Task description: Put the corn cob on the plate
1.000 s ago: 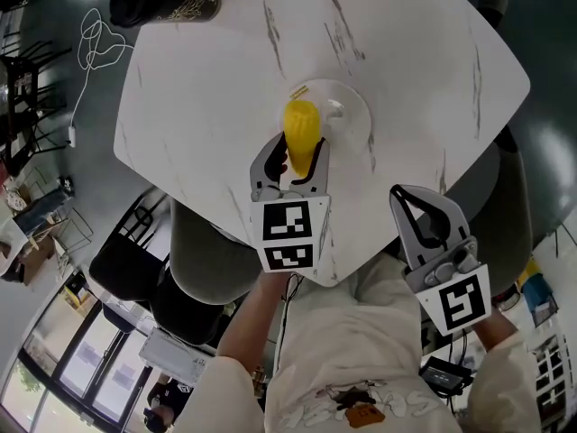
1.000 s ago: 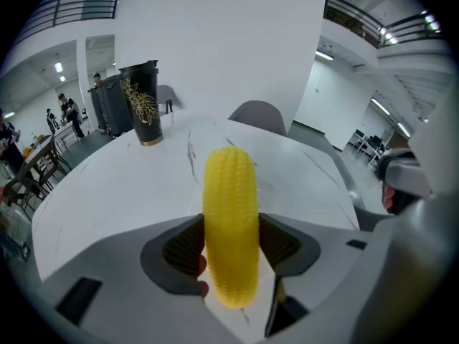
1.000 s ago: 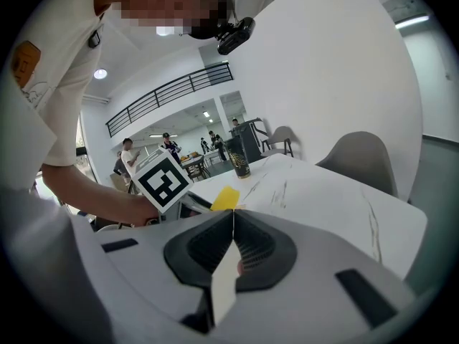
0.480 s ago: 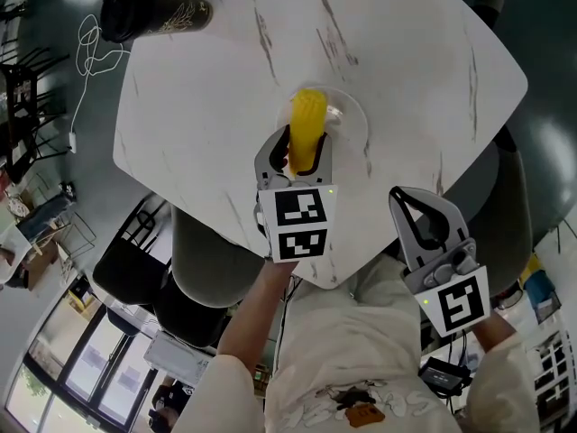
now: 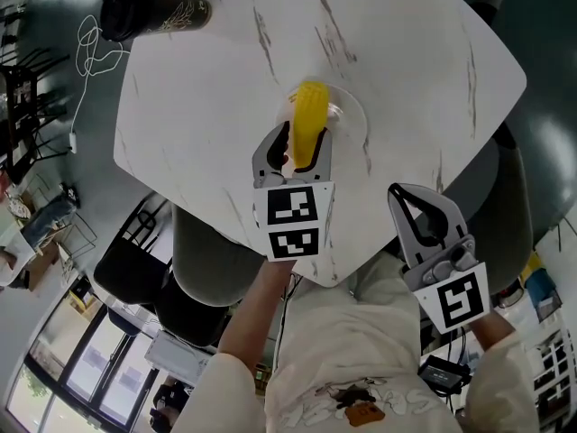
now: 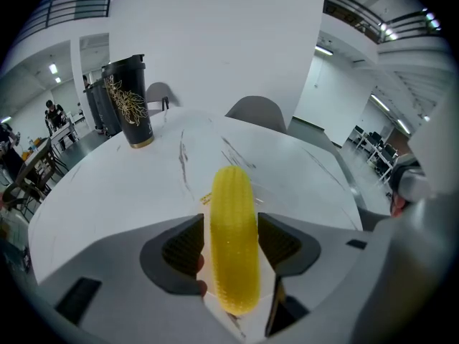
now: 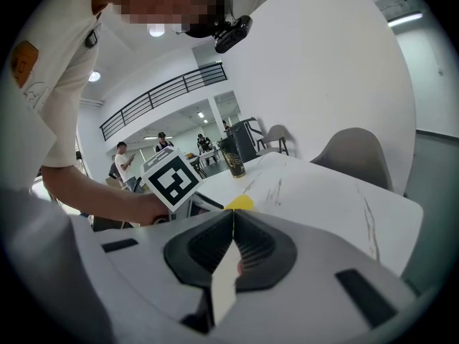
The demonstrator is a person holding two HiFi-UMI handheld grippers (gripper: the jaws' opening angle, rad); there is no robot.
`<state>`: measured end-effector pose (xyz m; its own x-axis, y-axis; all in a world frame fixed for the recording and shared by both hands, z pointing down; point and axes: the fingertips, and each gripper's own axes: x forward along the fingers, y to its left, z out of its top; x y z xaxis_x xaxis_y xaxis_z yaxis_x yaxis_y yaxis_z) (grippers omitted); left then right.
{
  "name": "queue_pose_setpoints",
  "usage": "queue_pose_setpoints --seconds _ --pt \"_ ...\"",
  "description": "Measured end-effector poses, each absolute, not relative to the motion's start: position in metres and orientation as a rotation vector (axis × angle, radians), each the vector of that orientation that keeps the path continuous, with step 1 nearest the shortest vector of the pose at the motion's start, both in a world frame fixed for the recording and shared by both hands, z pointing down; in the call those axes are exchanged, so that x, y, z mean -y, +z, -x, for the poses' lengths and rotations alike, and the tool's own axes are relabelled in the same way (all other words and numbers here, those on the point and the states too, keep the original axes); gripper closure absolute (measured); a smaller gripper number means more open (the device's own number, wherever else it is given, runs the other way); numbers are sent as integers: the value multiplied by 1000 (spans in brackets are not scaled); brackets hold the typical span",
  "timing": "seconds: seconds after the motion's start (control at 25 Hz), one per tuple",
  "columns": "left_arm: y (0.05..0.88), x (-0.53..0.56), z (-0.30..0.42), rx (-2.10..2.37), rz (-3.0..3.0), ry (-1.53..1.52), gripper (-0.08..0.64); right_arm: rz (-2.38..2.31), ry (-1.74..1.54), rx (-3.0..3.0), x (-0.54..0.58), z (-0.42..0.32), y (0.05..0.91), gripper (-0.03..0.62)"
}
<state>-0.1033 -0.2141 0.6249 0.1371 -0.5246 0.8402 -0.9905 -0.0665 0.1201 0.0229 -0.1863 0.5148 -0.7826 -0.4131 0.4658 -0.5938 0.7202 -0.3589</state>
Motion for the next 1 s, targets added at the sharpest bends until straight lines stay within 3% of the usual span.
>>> queue_pose_setpoints --seconds 1.0 --pt "566 164 89 1501 -1766 687 319 -807 588 2637 154 -32 468 588"
